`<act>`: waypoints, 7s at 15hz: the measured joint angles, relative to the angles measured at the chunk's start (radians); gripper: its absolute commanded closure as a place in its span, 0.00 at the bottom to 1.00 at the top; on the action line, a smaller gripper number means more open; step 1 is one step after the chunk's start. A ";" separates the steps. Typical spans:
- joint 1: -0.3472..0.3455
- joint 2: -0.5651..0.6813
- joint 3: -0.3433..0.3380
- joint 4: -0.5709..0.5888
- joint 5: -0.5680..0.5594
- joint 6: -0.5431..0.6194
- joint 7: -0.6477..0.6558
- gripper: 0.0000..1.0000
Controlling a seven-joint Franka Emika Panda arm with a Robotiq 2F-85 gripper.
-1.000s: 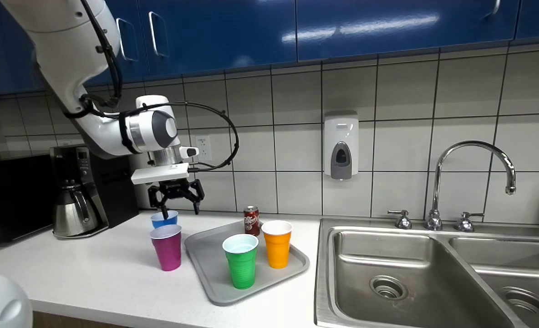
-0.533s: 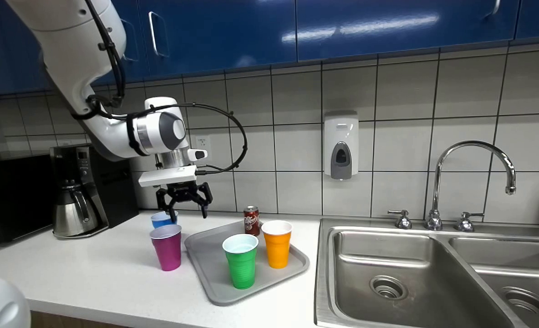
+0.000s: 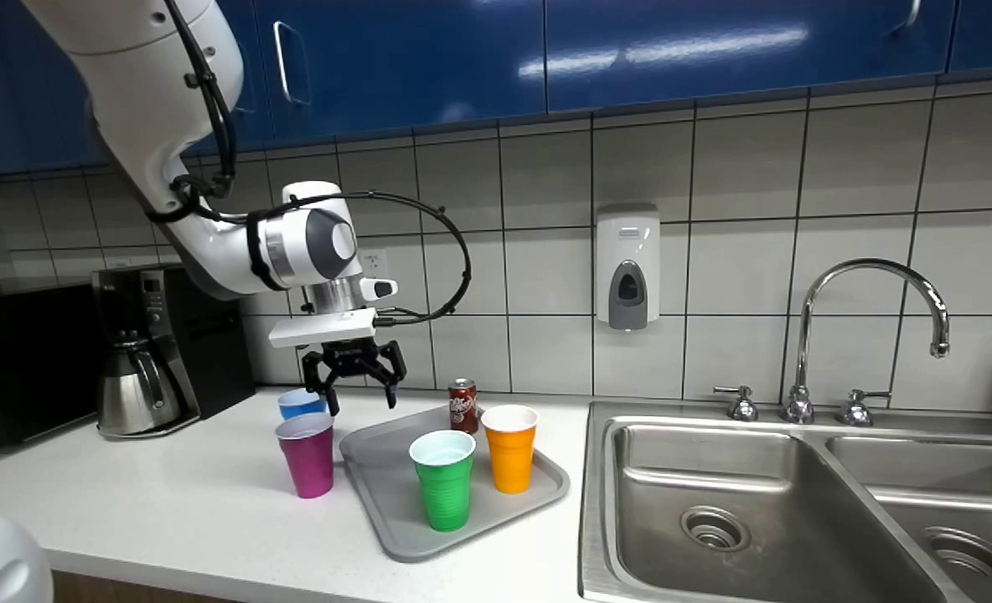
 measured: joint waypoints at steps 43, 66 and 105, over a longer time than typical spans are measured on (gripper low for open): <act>-0.077 -0.061 -0.085 -0.129 -0.063 -0.060 0.167 0.00; -0.083 0.046 -0.098 -0.052 -0.063 -0.056 0.169 1.00; -0.003 -0.062 0.018 -0.081 -0.071 -0.082 0.169 0.99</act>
